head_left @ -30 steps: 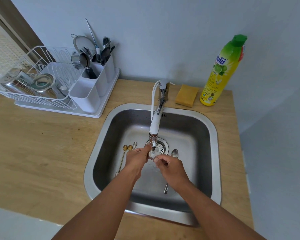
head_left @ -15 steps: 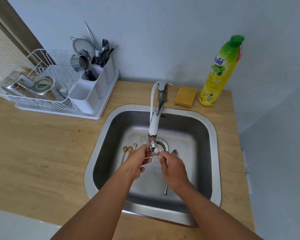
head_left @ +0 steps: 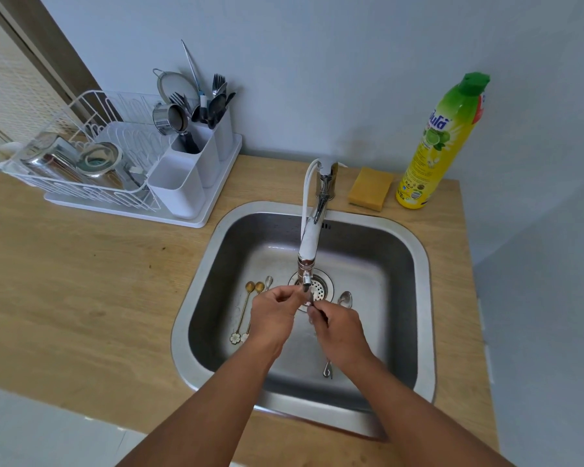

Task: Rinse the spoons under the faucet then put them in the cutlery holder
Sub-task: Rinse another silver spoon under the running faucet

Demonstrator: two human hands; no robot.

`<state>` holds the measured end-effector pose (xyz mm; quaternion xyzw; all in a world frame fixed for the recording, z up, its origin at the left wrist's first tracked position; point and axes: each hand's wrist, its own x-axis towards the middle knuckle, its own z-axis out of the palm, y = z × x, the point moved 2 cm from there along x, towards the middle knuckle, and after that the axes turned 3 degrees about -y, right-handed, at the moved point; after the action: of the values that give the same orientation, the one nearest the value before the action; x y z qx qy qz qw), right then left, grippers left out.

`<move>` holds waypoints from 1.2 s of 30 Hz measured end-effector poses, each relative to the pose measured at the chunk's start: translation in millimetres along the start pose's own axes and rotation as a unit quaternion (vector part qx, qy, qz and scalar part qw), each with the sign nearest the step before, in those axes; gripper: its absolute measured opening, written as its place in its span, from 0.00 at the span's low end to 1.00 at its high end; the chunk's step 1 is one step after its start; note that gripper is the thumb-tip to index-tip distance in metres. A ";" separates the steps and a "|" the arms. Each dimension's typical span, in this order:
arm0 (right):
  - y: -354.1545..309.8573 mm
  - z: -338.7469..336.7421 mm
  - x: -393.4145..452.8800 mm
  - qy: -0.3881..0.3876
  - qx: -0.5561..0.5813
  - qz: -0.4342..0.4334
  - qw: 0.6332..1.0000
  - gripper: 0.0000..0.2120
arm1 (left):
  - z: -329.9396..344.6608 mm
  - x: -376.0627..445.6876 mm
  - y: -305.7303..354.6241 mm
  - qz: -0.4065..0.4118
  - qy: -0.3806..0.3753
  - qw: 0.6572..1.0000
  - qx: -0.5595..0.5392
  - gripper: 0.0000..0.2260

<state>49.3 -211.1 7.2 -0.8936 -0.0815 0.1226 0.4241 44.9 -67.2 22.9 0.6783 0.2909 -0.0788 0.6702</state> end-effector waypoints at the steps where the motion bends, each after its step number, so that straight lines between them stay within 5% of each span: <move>1: 0.3 -0.3 -0.3 -0.015 0.016 0.007 1.000 0.09 | -2.1 -1.1 1.1 0.011 0.003 1.000 0.011 0.08; 10: -9.4 -4.0 3.5 -0.058 0.222 0.104 0.968 0.09 | -17.6 5.7 -1.7 0.023 0.053 0.996 0.066 0.09; 14: -15.6 -11.4 16.9 -0.068 0.308 0.132 0.940 0.12 | -14.7 -2.2 -20.6 -0.036 -0.043 0.995 0.085 0.11; 36: -3.3 -38.2 35.2 -0.056 0.329 0.248 0.909 0.07 | -18.1 -24.1 -19.7 -0.103 -0.164 0.969 0.155 0.10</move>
<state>93.8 -228.5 27.8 -0.6864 0.1644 0.2938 0.6446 10.2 -58.2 19.5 0.7178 0.2293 -0.3019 0.5840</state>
